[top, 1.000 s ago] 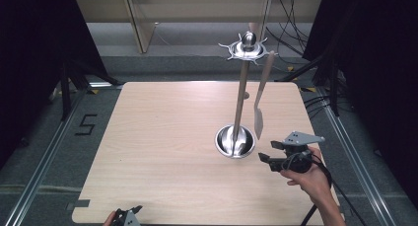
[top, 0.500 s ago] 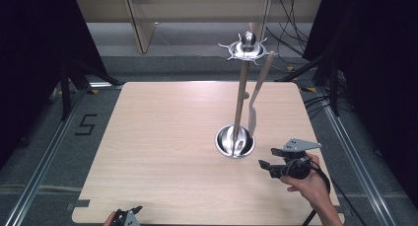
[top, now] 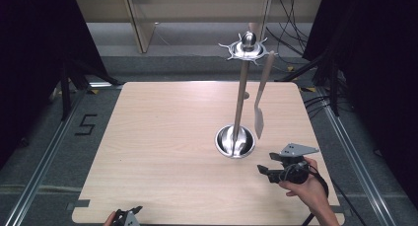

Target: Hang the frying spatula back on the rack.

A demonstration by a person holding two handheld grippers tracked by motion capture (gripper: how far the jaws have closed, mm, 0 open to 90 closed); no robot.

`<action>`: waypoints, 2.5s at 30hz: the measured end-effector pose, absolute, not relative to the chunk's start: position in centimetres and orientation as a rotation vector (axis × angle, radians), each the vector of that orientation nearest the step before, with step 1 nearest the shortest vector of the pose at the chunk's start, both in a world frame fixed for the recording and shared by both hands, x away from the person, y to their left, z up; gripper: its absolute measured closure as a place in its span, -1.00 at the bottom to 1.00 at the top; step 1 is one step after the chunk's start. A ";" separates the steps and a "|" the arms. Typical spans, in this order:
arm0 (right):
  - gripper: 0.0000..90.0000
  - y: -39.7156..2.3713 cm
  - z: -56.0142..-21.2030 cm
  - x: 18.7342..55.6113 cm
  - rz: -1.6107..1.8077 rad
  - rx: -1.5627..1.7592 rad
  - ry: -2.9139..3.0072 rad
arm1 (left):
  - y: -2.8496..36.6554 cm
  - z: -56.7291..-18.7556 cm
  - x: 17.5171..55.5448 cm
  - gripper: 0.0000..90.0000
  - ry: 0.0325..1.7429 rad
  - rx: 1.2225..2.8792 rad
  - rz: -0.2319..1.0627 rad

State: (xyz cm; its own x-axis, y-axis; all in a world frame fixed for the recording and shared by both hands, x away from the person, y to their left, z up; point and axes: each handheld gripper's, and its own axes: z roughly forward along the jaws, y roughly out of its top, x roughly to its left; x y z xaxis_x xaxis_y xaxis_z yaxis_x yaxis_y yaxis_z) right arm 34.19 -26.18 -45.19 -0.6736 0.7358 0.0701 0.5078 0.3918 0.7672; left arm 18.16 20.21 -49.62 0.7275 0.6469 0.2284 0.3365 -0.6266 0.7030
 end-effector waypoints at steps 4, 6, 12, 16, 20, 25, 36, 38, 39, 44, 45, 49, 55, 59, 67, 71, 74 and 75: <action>-0.26 -25.9 -45.7 33.8 1.168 1.093 2.381 | 20.2 -49.9 18.2 -0.67 0.771 2.245 0.631; -0.27 -25.9 -45.7 33.7 1.166 1.076 2.394 | 20.4 -49.7 18.2 -0.67 0.748 2.282 0.631; -0.32 -25.4 -45.9 32.8 1.184 1.063 2.399 | 20.4 -49.7 18.1 -0.67 0.748 2.277 0.624; -0.34 -25.2 -46.1 32.4 1.190 1.029 2.404 | 20.2 -49.9 18.1 -0.67 0.773 2.232 0.627; -0.37 -25.1 -46.4 31.9 1.182 1.048 2.430 | 20.3 -49.8 18.2 -0.67 0.766 2.252 0.634; -0.39 -25.4 -47.0 31.7 1.167 1.031 2.413 | 20.2 -49.9 18.1 -0.67 0.770 2.239 0.627; -0.39 -25.8 -47.8 30.9 1.147 1.054 2.416 | 20.2 -49.9 18.1 -0.67 0.771 2.241 0.629; -0.39 -25.8 -47.9 30.6 1.159 1.049 2.425 | 20.4 -49.6 18.1 -0.67 0.742 2.281 0.625; -0.39 -25.8 -47.9 30.5 1.153 1.053 2.416 | 20.4 -49.7 18.1 -0.67 0.744 2.279 0.633; -0.40 -25.9 -47.9 30.0 1.161 1.046 2.424 | 20.3 -49.7 18.1 -0.67 0.749 2.269 0.633; -0.40 -26.0 -48.0 29.8 1.158 1.051 2.410 | 20.4 -49.6 18.1 -0.67 0.742 2.283 0.626; -0.40 -26.1 -48.3 29.4 1.152 1.048 2.425 | 20.4 -49.6 18.1 -0.67 0.741 2.286 0.633; -0.40 -26.2 -48.5 28.8 1.133 1.062 2.432 | 20.4 -49.7 18.1 -0.67 0.745 2.287 0.622; -0.40 -26.3 -48.5 28.6 1.138 1.057 2.429 | 20.3 -49.7 18.1 -0.67 0.742 2.287 0.624; -0.40 -26.3 -48.7 28.3 1.145 1.067 2.428 | 20.3 -49.7 18.1 -0.67 0.743 2.288 0.624; -0.40 -26.5 -48.7 28.3 1.141 1.055 2.423 | 20.3 -49.7 18.1 -0.67 0.744 2.286 0.625; -0.40 -26.6 -48.7 28.3 1.144 1.052 2.421 | 20.3 -49.7 18.1 -0.67 0.743 2.287 0.625; -0.40 -26.6 -48.7 28.2 1.142 1.049 2.419 | 20.3 -49.7 18.1 -0.67 0.742 2.288 0.630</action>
